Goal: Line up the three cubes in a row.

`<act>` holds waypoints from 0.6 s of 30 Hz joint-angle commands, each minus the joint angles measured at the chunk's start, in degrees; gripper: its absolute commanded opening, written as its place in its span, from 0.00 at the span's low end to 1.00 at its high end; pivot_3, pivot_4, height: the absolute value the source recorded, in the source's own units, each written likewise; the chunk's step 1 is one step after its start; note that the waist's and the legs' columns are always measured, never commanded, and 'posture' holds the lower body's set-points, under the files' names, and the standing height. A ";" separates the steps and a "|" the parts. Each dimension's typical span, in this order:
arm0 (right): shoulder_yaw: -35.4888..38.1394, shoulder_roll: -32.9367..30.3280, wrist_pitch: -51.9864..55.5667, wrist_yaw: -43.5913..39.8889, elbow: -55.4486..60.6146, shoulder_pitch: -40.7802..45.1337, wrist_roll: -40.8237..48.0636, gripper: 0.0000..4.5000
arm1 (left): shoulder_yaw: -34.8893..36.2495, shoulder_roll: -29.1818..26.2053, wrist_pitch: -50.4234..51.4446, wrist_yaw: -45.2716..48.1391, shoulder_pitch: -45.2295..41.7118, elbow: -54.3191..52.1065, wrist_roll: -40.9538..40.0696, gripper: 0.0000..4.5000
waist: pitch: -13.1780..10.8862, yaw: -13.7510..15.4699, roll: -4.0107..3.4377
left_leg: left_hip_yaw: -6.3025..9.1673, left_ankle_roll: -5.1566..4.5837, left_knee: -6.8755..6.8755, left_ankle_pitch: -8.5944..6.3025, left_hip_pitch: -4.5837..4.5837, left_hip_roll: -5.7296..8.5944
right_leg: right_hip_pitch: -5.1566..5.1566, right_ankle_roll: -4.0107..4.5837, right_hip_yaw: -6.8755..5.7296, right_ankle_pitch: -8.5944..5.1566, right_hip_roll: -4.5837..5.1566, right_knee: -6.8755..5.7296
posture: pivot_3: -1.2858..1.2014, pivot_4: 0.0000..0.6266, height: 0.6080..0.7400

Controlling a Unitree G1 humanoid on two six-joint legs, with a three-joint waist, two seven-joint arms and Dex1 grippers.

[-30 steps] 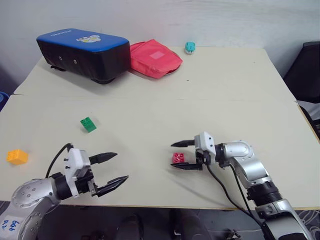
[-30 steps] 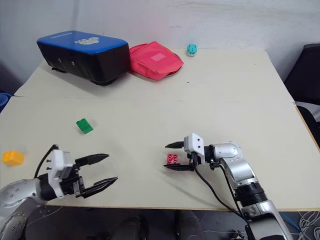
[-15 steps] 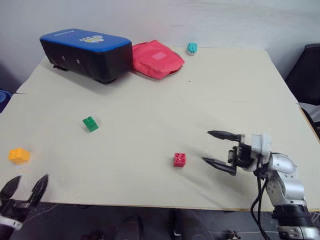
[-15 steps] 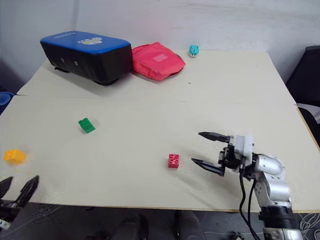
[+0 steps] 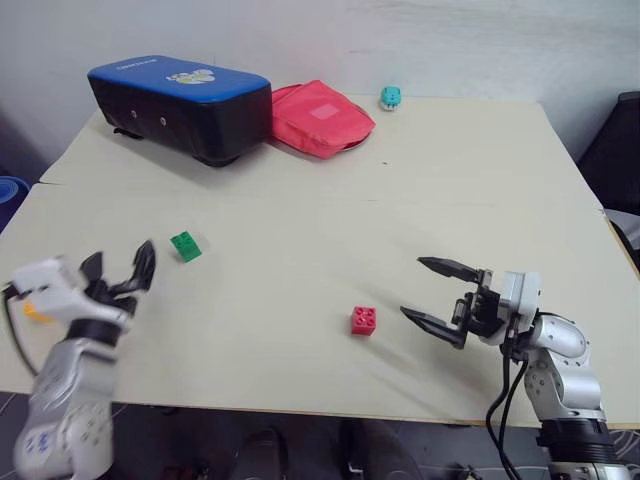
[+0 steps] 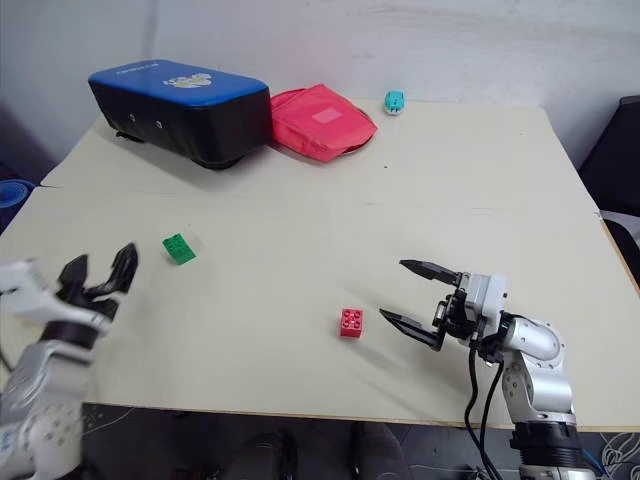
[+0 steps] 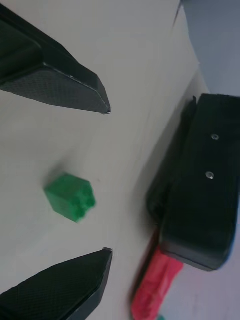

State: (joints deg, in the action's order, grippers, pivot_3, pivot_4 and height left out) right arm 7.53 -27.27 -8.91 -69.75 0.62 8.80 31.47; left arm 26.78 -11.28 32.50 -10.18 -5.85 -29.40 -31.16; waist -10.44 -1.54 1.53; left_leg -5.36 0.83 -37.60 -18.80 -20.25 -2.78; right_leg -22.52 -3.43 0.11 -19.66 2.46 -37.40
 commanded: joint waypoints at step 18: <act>-1.83 -0.23 5.10 1.65 6.86 1.45 2.28 1.00 | -12.70 11.39 1.33 -24.84 -18.62 15.24 30.00 1.00 | 0.00 0.86 0.01 | -0.10 0.10 0.03 -0.05 -0.17 -0.08 | -0.20 -0.08 0.00 -0.04 -0.11 0.03 | 0.52 0.24 1.00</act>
State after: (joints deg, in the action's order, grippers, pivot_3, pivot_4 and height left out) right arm 4.77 -26.93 -3.21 -67.84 6.49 10.28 32.77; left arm 14.16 -0.06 34.27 -34.78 -24.12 -11.30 -2.56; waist -10.43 -0.67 1.54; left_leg -5.47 0.93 -37.59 -18.86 -20.42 -2.87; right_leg -22.72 -3.51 0.11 -19.70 2.35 -37.37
